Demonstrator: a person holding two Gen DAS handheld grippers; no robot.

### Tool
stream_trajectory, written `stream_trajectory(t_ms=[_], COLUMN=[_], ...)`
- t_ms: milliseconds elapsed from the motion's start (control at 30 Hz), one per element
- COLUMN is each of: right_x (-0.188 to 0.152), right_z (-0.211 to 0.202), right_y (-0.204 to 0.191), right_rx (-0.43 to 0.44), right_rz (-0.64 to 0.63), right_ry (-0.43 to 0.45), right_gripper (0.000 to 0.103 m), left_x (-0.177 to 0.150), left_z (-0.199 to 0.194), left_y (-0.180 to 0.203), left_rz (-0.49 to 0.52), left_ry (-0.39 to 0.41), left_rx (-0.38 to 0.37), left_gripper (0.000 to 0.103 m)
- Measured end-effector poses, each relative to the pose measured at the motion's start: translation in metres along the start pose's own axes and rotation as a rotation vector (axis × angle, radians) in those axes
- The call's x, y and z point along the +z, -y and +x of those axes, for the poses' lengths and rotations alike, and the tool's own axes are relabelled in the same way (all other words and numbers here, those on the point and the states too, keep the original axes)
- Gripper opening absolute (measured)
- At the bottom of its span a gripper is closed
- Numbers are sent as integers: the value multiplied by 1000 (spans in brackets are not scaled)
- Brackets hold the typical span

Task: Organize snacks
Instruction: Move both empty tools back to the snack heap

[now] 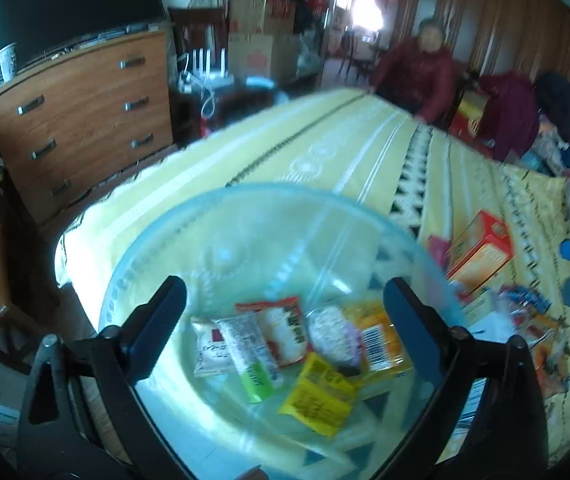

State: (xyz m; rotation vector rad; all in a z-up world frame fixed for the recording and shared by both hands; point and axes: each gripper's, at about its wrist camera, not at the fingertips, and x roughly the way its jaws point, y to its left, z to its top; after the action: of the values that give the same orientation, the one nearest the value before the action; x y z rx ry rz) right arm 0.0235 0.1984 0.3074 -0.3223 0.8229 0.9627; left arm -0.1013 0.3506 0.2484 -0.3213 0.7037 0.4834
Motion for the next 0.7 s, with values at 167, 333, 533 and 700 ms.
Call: stream_trajectory(t_ms=[167,333,533,700], right_x=[-1,-24,-44,-55], right_z=[-5,-13,-36,-49], right_y=[31,39,44,61], right_rx=[355,786,1014,963], right_rz=[45,71,74,93], right_ry=[-141,-237,-188,-144], right_gripper=[101,103,103,103], left_x=[9,19,21,17], left_z=[-29,-60,-71,-74], left_y=[12,20,19,33], left_rz=[-13,-66,-98,-76], left_ry=[94,228,301,293], left_rx=[94,415,618,569], left_gripper=[103,103,103,103])
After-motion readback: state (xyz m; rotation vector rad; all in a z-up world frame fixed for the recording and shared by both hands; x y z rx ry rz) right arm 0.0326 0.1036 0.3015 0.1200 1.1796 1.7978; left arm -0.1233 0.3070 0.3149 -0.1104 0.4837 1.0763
